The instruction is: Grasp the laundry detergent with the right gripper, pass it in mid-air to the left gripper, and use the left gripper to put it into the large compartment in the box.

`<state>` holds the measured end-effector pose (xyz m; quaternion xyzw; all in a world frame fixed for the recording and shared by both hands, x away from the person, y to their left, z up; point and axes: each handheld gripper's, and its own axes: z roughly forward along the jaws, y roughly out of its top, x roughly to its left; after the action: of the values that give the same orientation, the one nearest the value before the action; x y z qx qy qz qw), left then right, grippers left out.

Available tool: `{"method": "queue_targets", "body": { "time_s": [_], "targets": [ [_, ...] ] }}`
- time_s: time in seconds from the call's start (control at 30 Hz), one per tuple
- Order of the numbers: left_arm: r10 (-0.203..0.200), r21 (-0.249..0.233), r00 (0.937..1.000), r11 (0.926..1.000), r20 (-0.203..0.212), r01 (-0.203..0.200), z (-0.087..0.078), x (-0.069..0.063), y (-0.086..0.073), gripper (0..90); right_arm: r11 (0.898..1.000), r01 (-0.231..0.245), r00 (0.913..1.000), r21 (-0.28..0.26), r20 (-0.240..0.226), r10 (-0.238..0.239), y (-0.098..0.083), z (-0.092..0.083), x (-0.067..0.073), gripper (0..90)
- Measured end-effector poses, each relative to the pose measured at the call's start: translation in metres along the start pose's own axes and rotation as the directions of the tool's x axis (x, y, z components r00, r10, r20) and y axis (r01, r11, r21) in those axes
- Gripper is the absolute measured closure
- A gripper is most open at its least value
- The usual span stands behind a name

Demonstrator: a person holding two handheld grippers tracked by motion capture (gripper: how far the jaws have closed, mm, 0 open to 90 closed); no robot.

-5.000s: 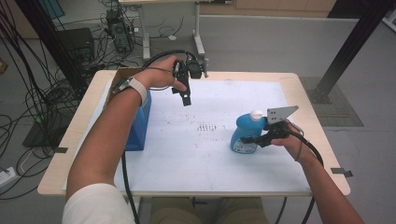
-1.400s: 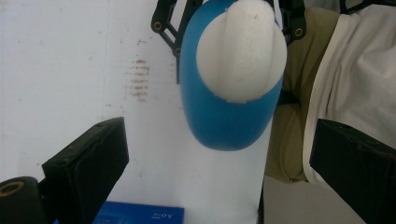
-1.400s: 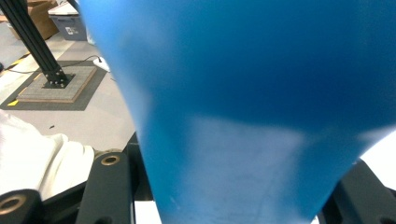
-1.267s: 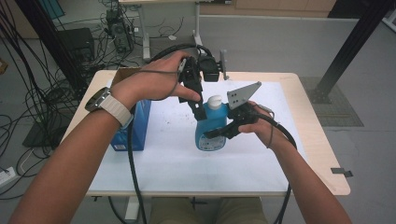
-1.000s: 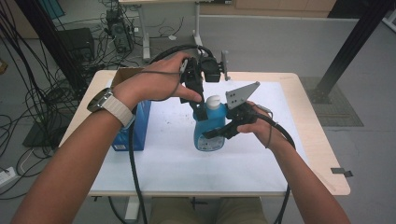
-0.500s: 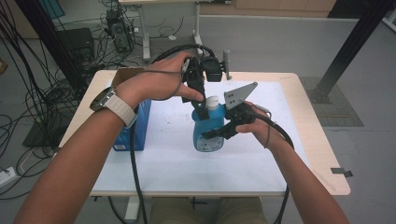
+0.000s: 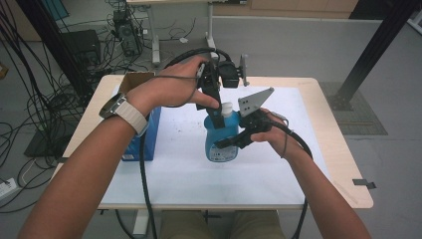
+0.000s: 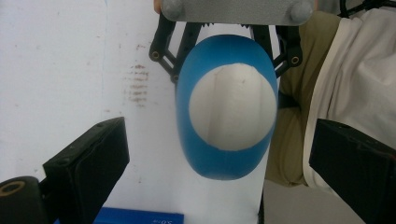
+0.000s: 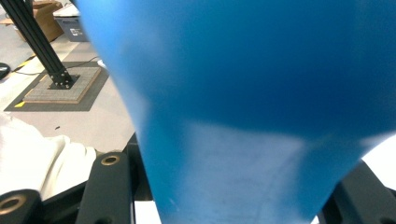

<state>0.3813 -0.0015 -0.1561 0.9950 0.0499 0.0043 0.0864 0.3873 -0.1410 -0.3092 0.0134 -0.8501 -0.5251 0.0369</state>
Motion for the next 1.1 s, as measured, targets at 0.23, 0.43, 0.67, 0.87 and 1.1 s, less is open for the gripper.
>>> {"method": "queue_targets", "body": {
  "time_s": [0.23,0.43,0.67,0.87,1.1],
  "targets": [
    [0.006,0.004,1.0,1.0,0.001,-0.006,0.0008,-0.0005,0.0012,5.4,1.0,-0.003,1.0,0.0,-0.003,0.003,0.0,0.0001,-0.0001,43.2],
    [0.0,0.005,1.0,1.0,-0.001,0.0,0.0009,-0.0003,0.0009,5.5,1.0,0.0,1.0,-0.003,-0.003,0.0,0.0,-0.0002,-0.0007,43.2],
    [-0.003,0.008,1.0,1.0,-0.003,0.003,0.0007,0.0002,0.0002,5.6,1.0,0.0,1.0,0.0,-0.006,0.0,-0.0001,0.0,-0.0008,43.2],
    [-0.003,0.007,1.0,1.0,-0.003,0.003,0.0009,-0.0001,0.0005,5.6,1.0,-0.002,1.0,0.003,-0.006,0.002,-0.0001,0.0004,-0.0009,43.2],
    [-0.001,0.009,1.0,1.0,-0.005,0.001,0.0016,-0.0006,0.0014,5.6,1.0,-0.005,1.0,0.001,-0.008,0.005,0.0006,0.0004,-0.0007,43.2]
  ]
}}
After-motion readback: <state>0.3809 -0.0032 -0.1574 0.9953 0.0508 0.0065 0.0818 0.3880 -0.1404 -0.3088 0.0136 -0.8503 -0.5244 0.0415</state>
